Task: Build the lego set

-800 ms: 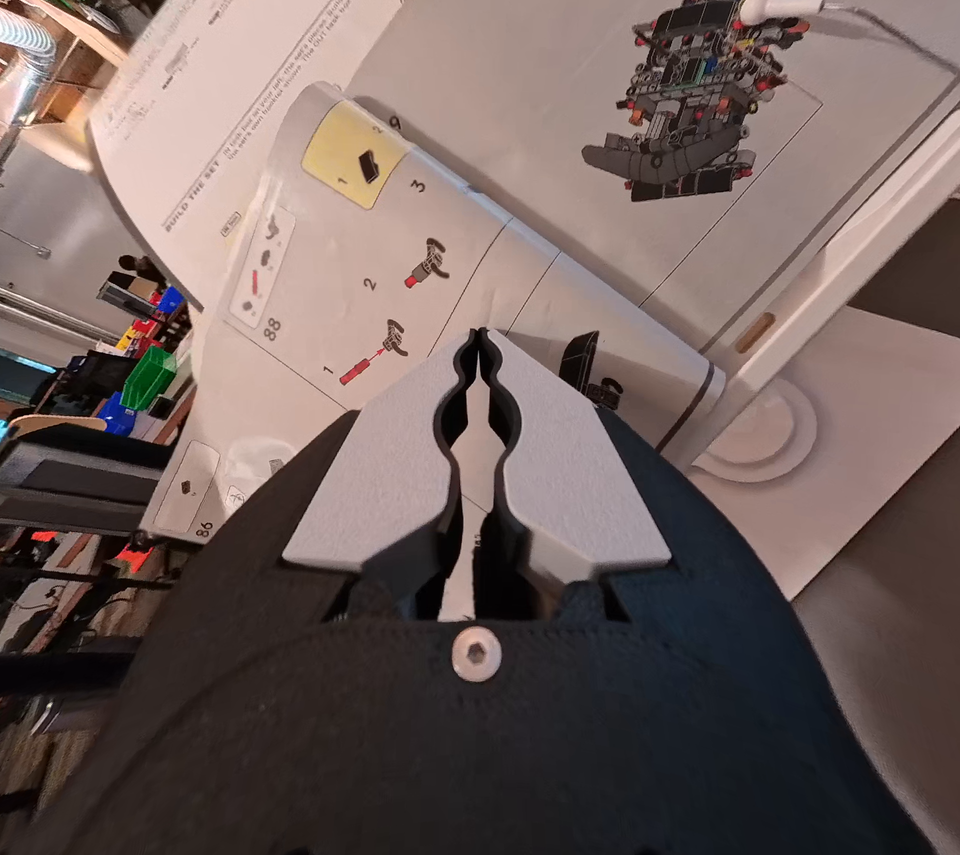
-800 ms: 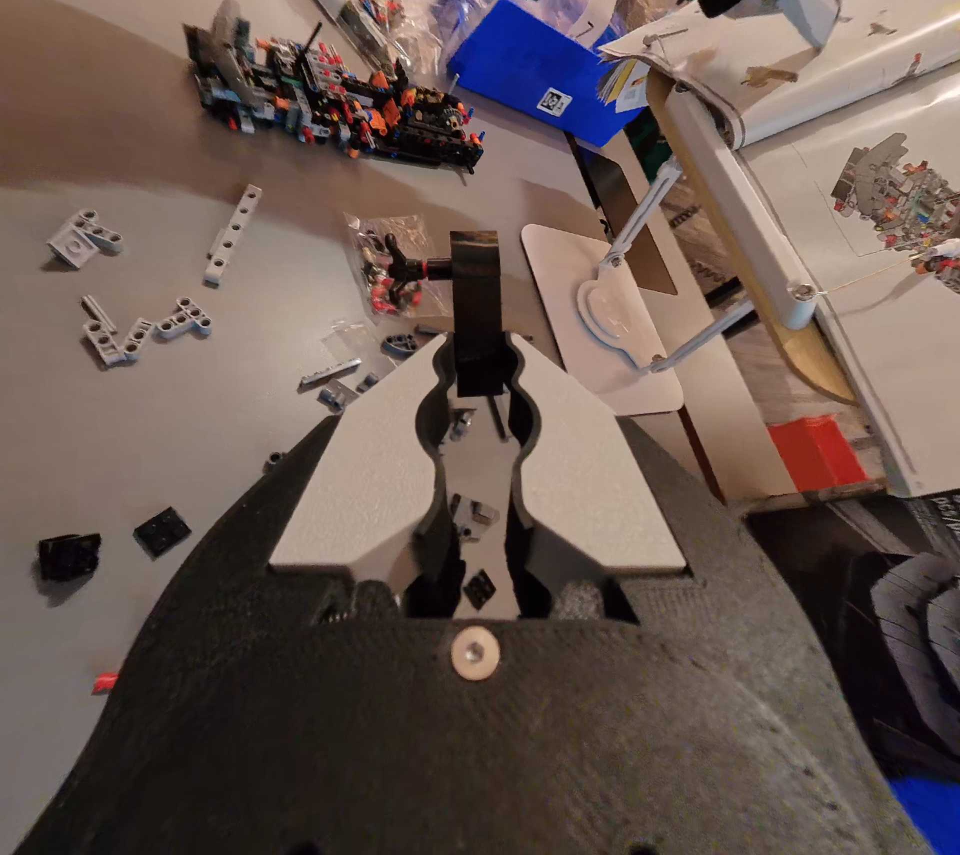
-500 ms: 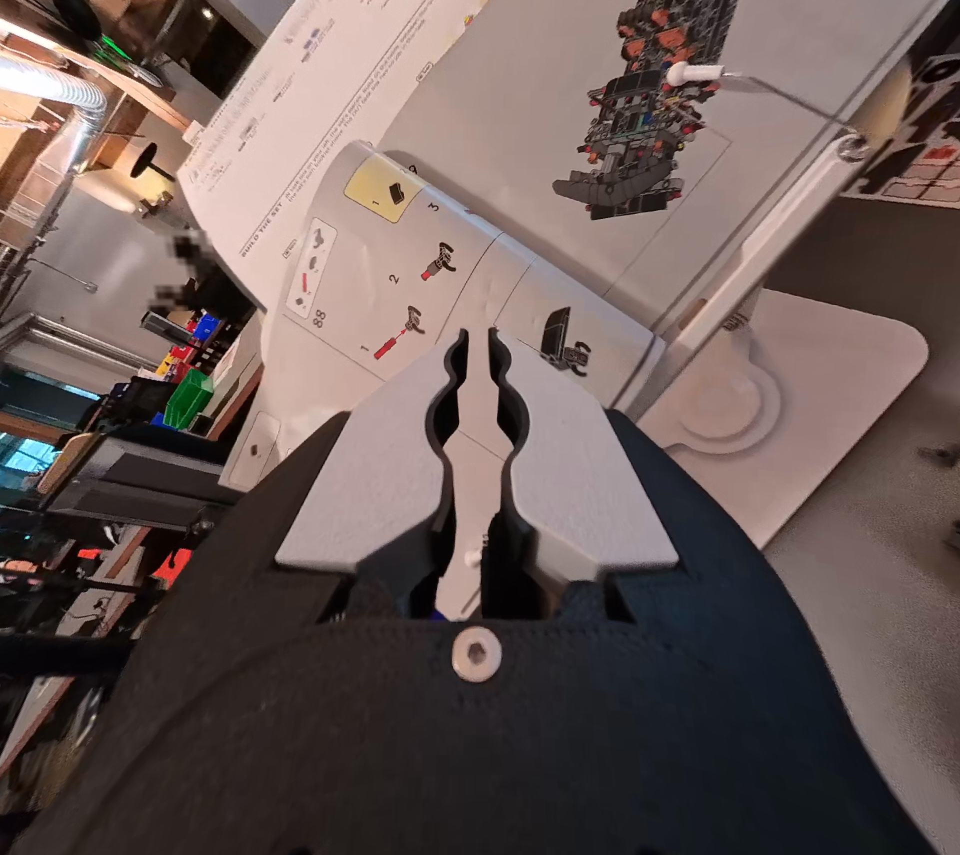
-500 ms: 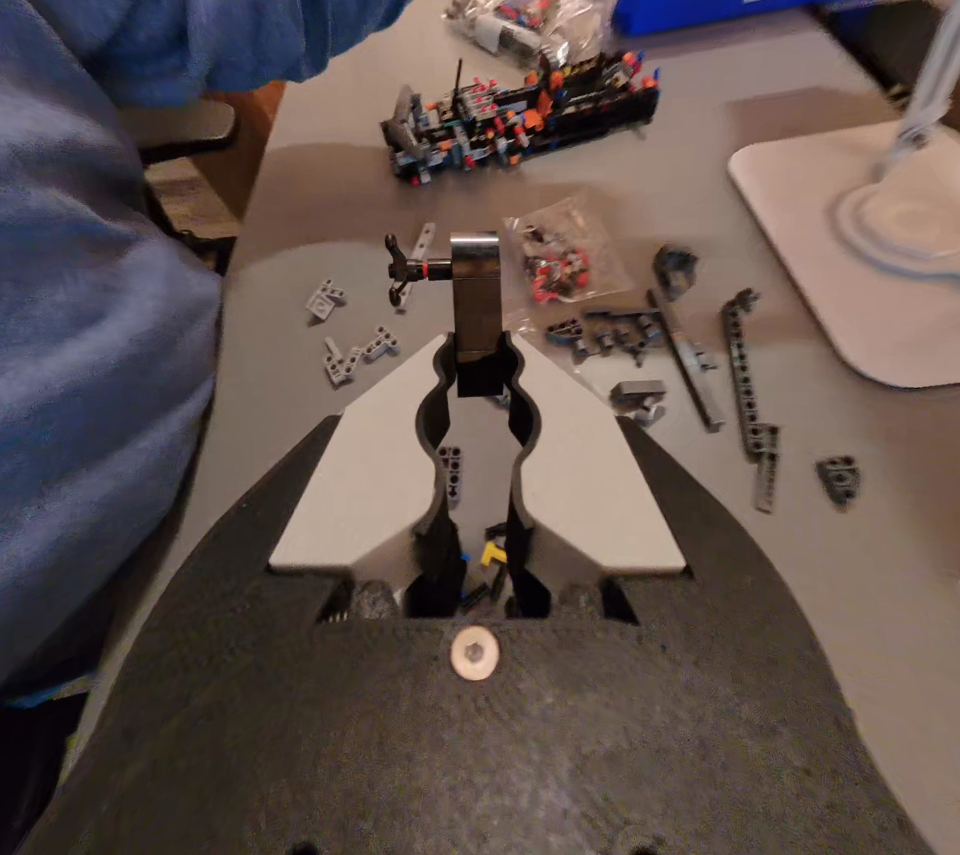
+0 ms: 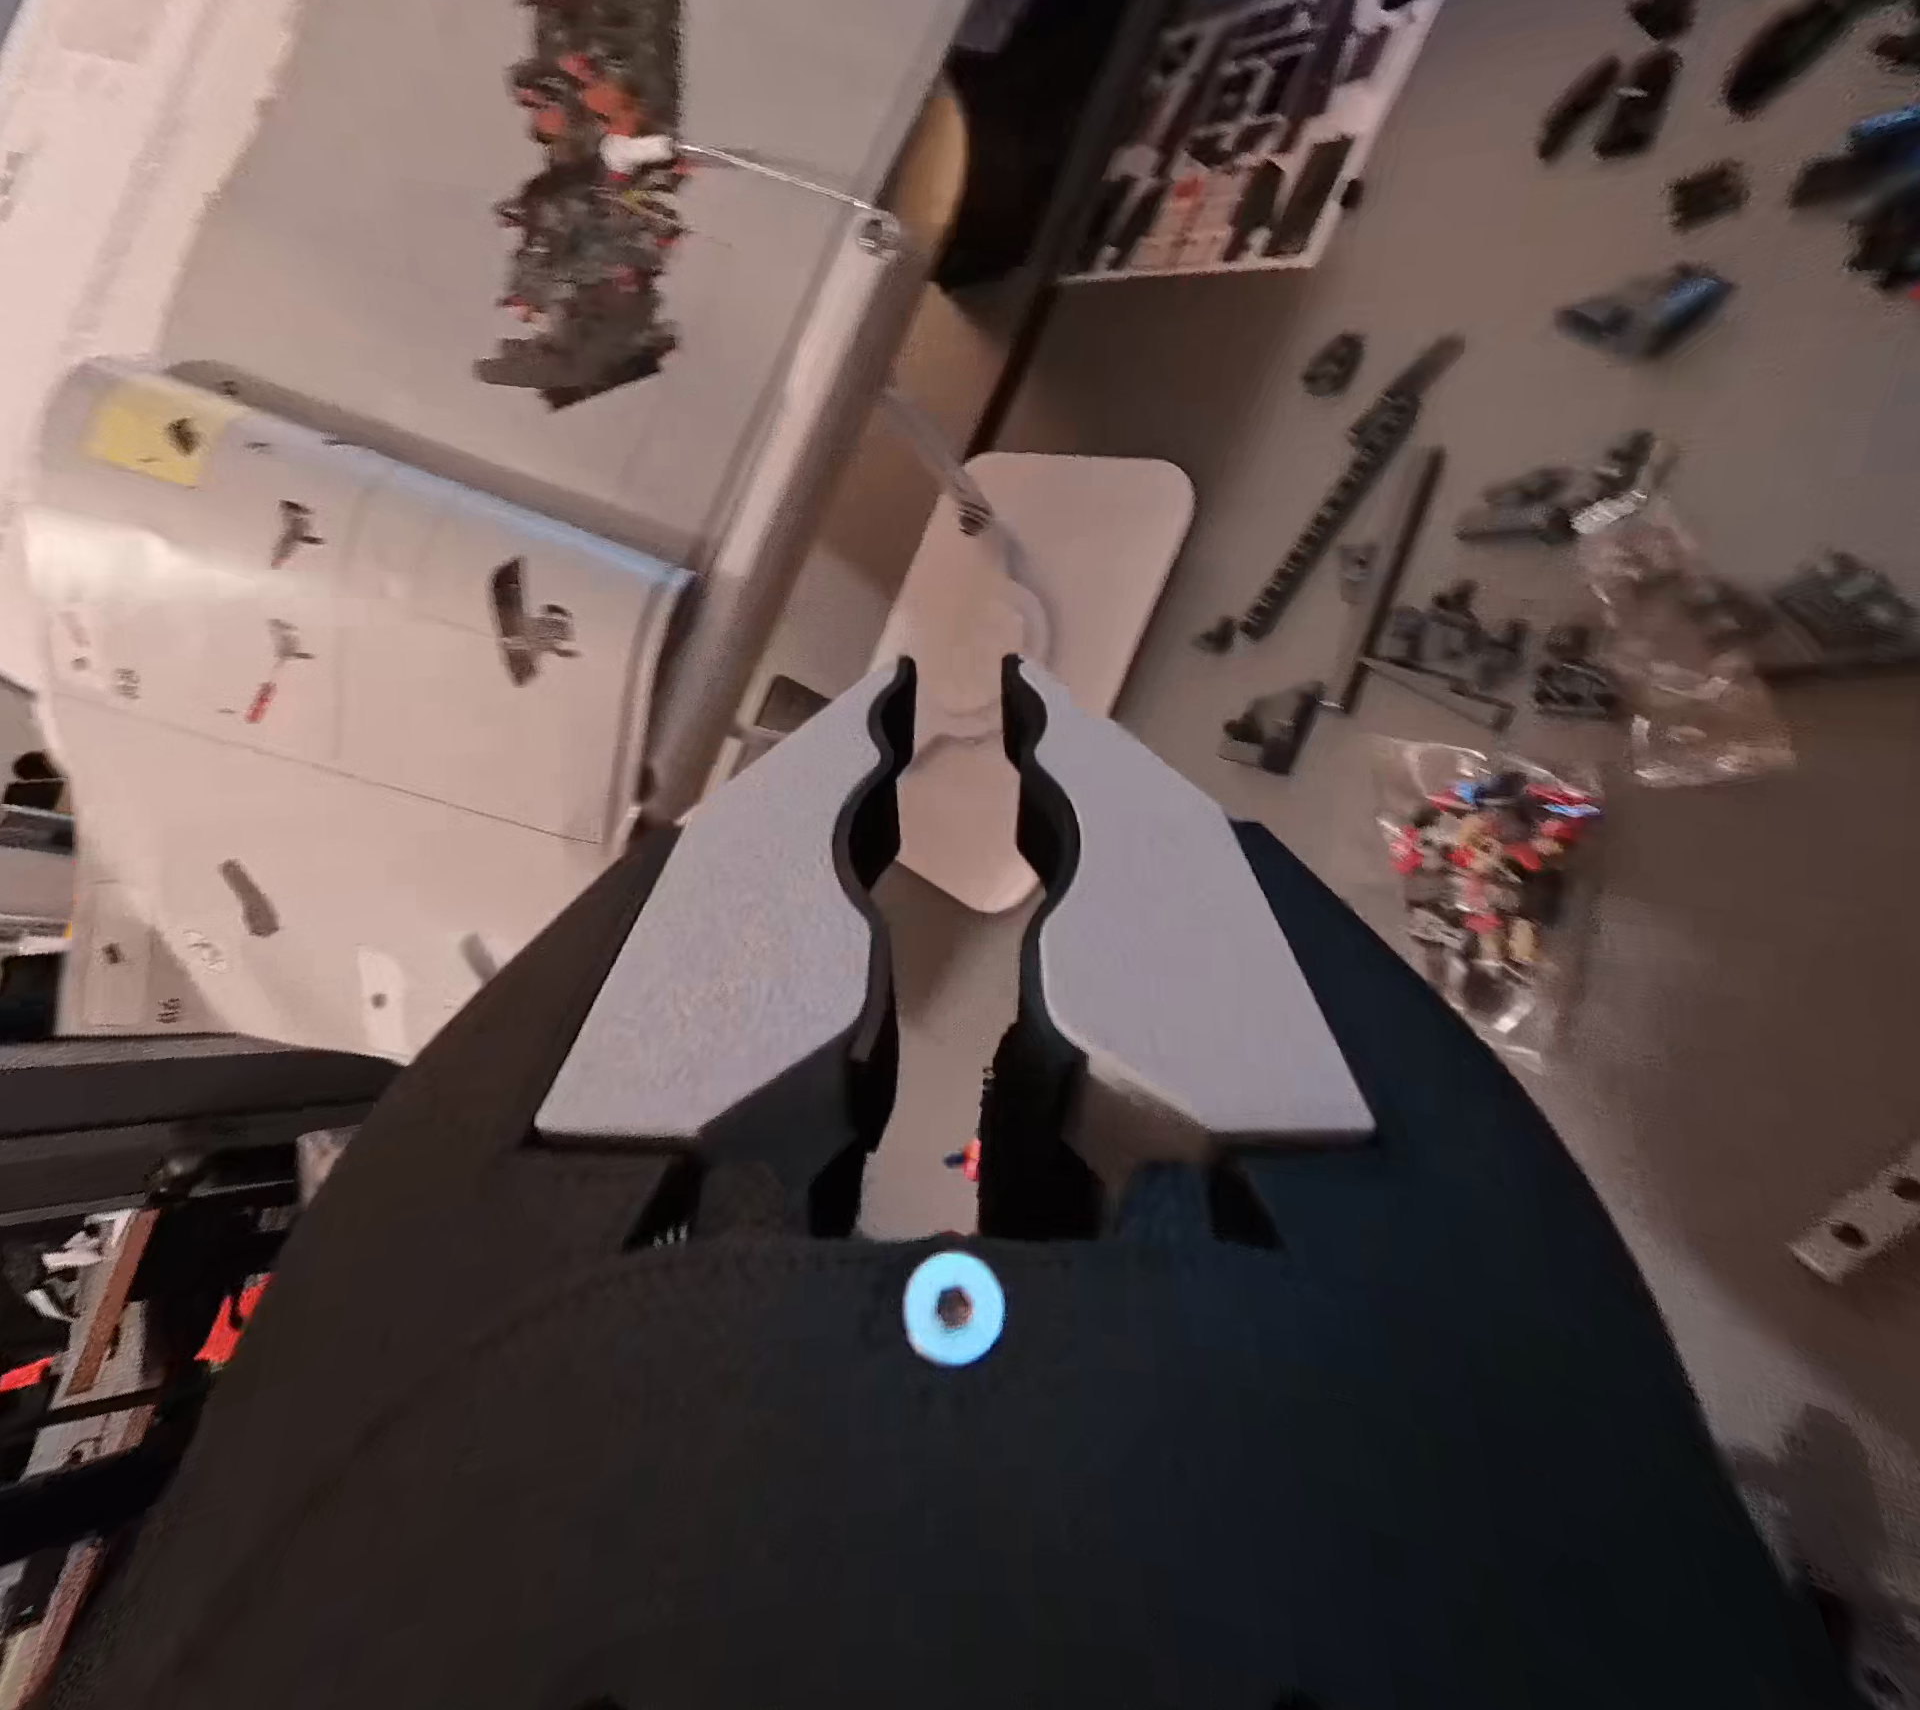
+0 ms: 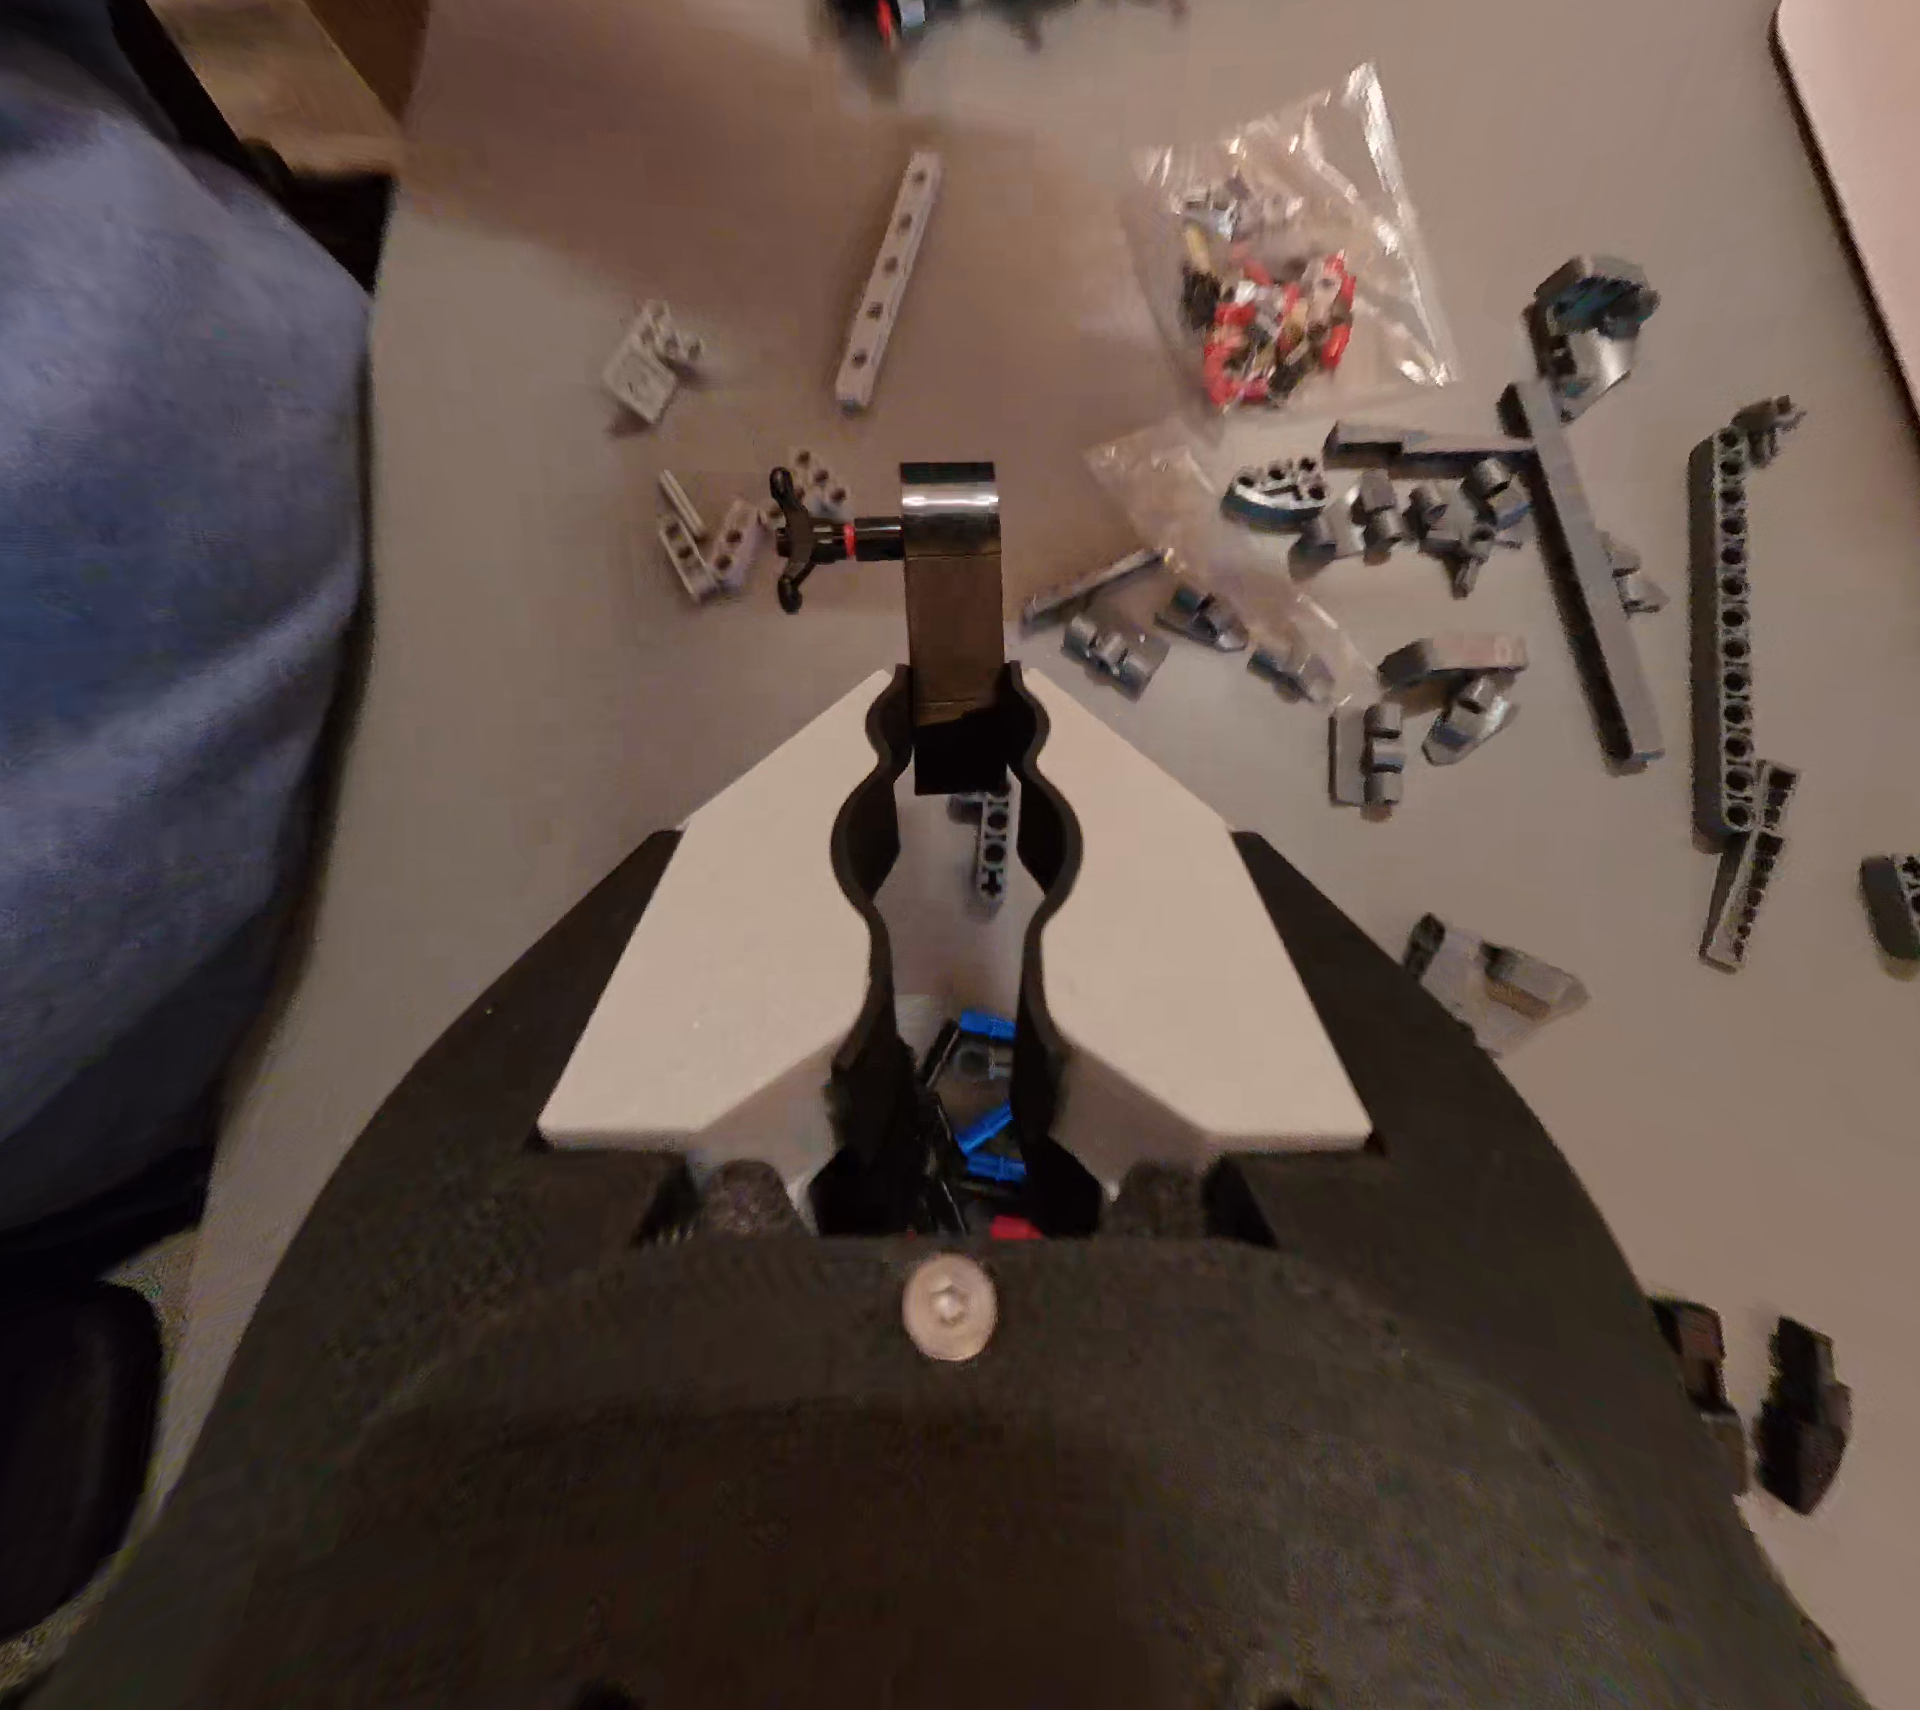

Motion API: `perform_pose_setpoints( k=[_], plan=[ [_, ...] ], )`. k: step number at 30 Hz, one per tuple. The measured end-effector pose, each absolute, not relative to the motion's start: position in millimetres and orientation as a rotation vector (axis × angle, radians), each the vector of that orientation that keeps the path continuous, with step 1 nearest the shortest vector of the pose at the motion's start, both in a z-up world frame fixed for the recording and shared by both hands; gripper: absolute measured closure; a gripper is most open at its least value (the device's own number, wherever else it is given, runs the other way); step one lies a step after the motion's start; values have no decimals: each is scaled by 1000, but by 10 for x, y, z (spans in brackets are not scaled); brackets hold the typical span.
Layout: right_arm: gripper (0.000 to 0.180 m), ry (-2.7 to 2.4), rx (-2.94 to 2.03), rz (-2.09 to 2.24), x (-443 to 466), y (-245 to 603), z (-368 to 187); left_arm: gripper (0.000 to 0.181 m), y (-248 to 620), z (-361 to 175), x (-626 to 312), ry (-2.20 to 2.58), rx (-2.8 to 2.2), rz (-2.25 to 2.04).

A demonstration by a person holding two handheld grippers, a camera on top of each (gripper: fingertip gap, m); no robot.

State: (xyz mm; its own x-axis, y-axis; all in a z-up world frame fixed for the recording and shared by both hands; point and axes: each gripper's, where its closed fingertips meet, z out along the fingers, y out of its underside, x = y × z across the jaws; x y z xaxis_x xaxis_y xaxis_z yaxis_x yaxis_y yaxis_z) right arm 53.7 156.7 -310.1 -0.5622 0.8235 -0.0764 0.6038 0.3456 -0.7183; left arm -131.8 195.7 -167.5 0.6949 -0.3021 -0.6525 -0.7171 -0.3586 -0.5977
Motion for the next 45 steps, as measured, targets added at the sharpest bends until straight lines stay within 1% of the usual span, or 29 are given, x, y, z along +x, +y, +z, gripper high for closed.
perform_pose_setpoints(
  k=[5, 10, 12, 13, 15, 18, 21, 23, 25, 26, 29, 31, 33, 35, 36, 38, 40, 45],
  plan=[
    [166, -2497, -1163, 829, 640, 1376, -3421, 166, 1750, -2012, -1235, 786, -2013, 508],
    [166, -2601, -1089, 640, 659, 1281, -3609, 166, 1646, -2154, -1190, 767, -2039, 444],
    [165, -2617, -1071, 637, 660, 1224, -3621, 166, 1652, -2185, -1170, 775, -2042, 438],
    [164, -2626, -1066, 625, 667, 1212, -3629, 166, 1661, -2197, -1163, 779, -2043, 438],
    [155, -2621, -1069, 617, 662, 1206, -3624, 166, 1689, -2201, -1135, 784, -2038, 427],
    [149, -2604, -1081, 642, 670, 1209, -3599, 166, 1750, -2203, -1039, 794, -2024, 391],
    [142, -2524, -1115, 757, 673, 1242, -3407, 165, 1898, -2193, -859, 819, -2004, 337],
    [143, -2429, -1162, 830, 670, 1379, -3205, 162, 2123, -2130, -594, 849, -1963, 248],
    [145, -2341, -1201, 834, 673, 1581, -3060, 156, 2489, -2097, -272, 888, -1931, 159],
    [146, -2297, -1226, 837, 679, 1671, -3003, 150, 2715, -2147, -141, 908, -1935, 130],
    [150, -2186, -1273, 884, 738, 1812, -2893, 132, 3373, -2477, 250, 936, -1979, -8],
    [151, -2132, -1299, 923, 805, 1853, -2891, 121, 3797, -2793, 376, 1000, -2016, 57],
    [152, -2090, -1321, 960, 869, 1889, -2907, 119, 4170, -3057, 471, 1039, -2042, 88],
    [153, -2064, -1325, 980, 930, 1921, -2909, 116, 4418, -3240, 611, 1007, -2115, -14],
    [153, -2051, -1327, 992, 955, 1939, -2904, 111, 4518, -3322, 658, 1001, -2148, -47],
    [156, -2023, -1324, 1018, 995, 1977, -2879, 115, 4618, -3520, 674, 1005, -2263, -113],
    [159, -1991, -1310, 1063, 1023, 2000, -2829, 120, 4686, -3597, 680, 991, -2295, -166],
    [161, -1955, -1293, 1104, 1038, 2044, -2761, 145, 4763, -3630, 648, 903, -2304, -282]
  ],
)
